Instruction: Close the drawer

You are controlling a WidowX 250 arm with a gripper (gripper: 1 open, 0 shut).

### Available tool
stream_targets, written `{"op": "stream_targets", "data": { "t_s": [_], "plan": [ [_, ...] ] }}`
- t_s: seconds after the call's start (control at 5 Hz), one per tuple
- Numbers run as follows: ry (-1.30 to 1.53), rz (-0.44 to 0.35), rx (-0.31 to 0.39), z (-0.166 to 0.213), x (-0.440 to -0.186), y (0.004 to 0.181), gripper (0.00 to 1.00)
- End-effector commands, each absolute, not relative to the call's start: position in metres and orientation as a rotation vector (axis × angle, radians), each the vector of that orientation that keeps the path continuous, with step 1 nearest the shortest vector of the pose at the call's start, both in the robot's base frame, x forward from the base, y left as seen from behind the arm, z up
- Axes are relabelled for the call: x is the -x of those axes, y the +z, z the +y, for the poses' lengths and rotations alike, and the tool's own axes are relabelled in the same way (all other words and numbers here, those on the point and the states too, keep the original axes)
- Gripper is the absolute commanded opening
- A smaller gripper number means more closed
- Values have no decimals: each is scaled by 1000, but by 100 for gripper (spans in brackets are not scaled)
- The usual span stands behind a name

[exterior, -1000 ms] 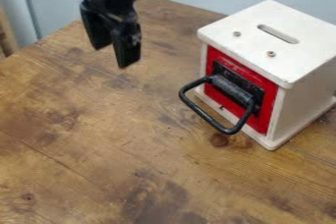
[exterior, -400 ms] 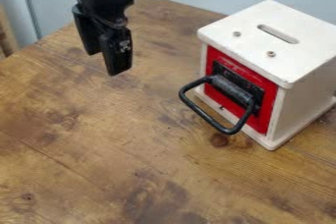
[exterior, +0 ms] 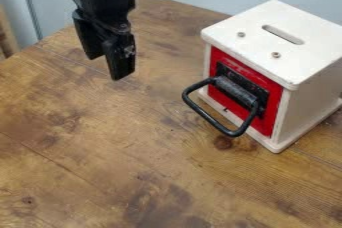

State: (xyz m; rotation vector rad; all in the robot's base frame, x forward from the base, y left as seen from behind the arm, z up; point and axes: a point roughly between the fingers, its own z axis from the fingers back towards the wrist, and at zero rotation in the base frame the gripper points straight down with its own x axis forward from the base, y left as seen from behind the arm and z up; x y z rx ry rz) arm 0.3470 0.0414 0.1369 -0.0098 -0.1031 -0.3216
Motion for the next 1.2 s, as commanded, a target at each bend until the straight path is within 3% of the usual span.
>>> {"op": "stream_targets", "data": {
  "t_s": [0.0, 0.6, 1.0],
  "plan": [
    [-255, -188, -19, 54, -352, 169, 100],
    [-205, -165, -12, 45, -372, 163, 100],
    [-262, -144, 10, 34, -373, 151, 100]
  ]
}}
